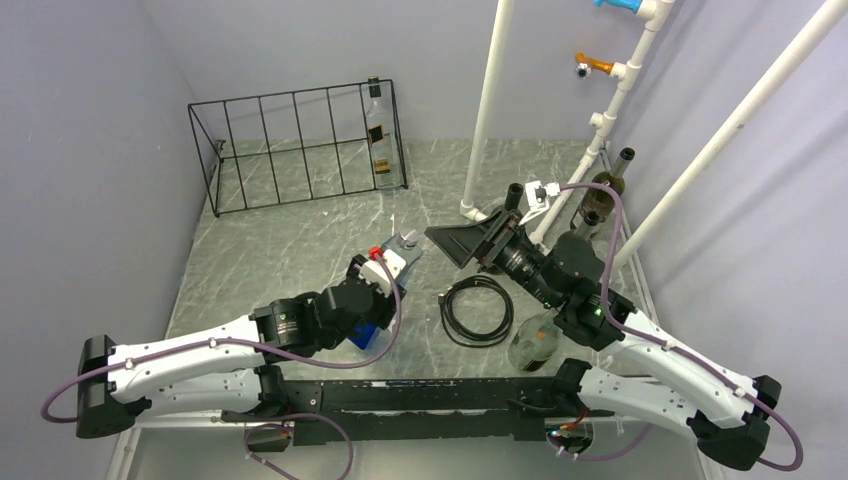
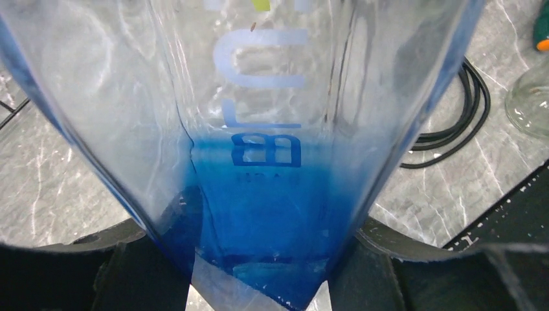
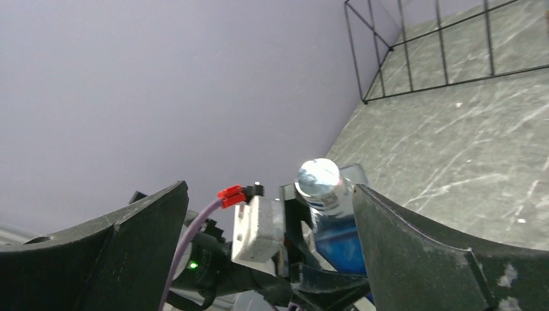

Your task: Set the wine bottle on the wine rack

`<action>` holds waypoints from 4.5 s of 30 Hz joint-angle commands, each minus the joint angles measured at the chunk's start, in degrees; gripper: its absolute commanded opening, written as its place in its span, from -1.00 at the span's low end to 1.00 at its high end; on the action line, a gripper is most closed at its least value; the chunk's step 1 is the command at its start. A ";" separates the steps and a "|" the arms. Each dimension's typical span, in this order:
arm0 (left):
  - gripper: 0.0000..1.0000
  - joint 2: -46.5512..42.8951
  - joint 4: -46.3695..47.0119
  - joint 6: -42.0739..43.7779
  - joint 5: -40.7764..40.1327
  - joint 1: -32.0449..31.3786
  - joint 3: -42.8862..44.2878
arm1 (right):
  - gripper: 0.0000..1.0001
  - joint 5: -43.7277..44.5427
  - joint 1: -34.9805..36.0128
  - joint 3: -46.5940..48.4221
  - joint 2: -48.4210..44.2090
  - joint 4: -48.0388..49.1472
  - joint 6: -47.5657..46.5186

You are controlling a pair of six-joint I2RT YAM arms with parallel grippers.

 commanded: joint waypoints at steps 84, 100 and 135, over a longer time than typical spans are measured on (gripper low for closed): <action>-1.00 67.32 20.08 1.57 28.65 64.75 64.68 | 0.99 27.44 -0.83 -0.40 1.56 -5.50 -36.48; -0.36 73.24 14.18 -1.24 28.79 64.88 67.12 | 1.00 27.41 -1.64 0.59 2.84 -6.06 -37.31; 0.87 50.07 3.77 -13.52 33.88 65.62 55.98 | 0.99 22.01 -2.34 7.89 5.36 -15.02 -35.29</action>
